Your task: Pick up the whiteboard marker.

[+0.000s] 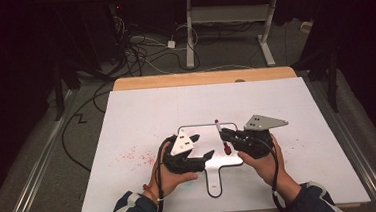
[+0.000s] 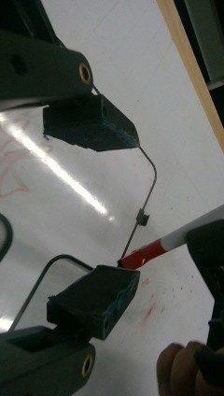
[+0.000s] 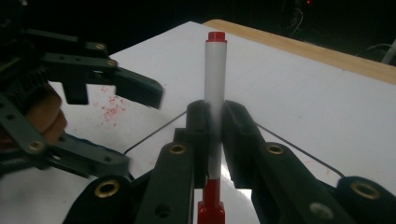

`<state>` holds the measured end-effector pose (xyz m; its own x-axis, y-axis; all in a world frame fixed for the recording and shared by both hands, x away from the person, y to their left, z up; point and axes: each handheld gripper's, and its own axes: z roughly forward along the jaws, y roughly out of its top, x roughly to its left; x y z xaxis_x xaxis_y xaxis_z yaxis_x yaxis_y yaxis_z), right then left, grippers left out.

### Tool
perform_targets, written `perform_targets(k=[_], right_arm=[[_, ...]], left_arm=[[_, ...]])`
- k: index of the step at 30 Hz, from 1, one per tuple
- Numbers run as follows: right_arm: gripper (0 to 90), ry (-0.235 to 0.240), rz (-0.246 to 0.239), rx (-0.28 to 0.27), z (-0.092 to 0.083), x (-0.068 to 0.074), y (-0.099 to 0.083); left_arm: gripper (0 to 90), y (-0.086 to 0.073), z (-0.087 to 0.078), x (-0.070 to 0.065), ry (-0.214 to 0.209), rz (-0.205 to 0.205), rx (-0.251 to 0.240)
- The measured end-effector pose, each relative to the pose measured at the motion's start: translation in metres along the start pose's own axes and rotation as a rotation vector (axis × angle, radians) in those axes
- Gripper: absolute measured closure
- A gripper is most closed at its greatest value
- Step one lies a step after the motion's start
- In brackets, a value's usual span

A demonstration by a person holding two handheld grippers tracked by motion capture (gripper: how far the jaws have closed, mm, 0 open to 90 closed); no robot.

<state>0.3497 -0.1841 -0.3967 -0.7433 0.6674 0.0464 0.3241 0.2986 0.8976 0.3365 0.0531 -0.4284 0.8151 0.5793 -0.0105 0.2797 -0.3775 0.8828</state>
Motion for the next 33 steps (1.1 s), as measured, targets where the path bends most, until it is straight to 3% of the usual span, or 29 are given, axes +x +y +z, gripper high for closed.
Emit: perform_targets(k=[2,4,6,12,19,24,25,28,31,33], right_arm=[[81.8,0.006,-0.005,-0.01,0.0,0.003,-0.001],[81.7,0.006,-0.012,-0.013,0.0,0.006,-0.001],[81.7,0.006,-0.008,-0.025,-0.001,0.007,-0.002],[81.7,0.005,-0.021,-0.041,0.0,0.014,-0.005],[81.6,-0.026,-0.049,-0.072,-0.002,0.016,-0.004],[81.8,-0.041,-0.06,-0.073,-0.001,0.02,-0.005],[87.6,-0.04,-0.06,-0.076,0.0,0.021,-0.005],[78.8,-0.032,-0.072,-0.068,0.001,0.024,-0.005],[76.3,-0.044,-0.065,-0.074,-0.002,0.023,-0.006],[63.2,-0.054,-0.055,-0.091,-0.006,0.021,-0.006]], left_arm=[[32.1,0.003,0.006,-0.001,-0.02,-0.018,-0.012],[35.9,0.006,0.012,-0.001,-0.013,-0.024,-0.012],[39.8,0.007,0.016,-0.001,-0.04,-0.035,-0.022],[48.5,0.013,0.025,-0.005,-0.061,-0.029,-0.03],[67.4,0.015,0.027,-0.001,-0.041,-0.025,-0.042],[74.8,0.016,0.029,0.002,-0.024,-0.001,-0.027],[77.7,0.016,0.029,0.003,-0.027,0.003,-0.025],[78.3,0.016,0.028,0.004,-0.033,0.024,-0.019],[78.5,0.015,0.026,0.006,-0.022,0.055,-0.007],[78.5,0.014,0.024,0.011,-0.022,0.055,-0.001]])
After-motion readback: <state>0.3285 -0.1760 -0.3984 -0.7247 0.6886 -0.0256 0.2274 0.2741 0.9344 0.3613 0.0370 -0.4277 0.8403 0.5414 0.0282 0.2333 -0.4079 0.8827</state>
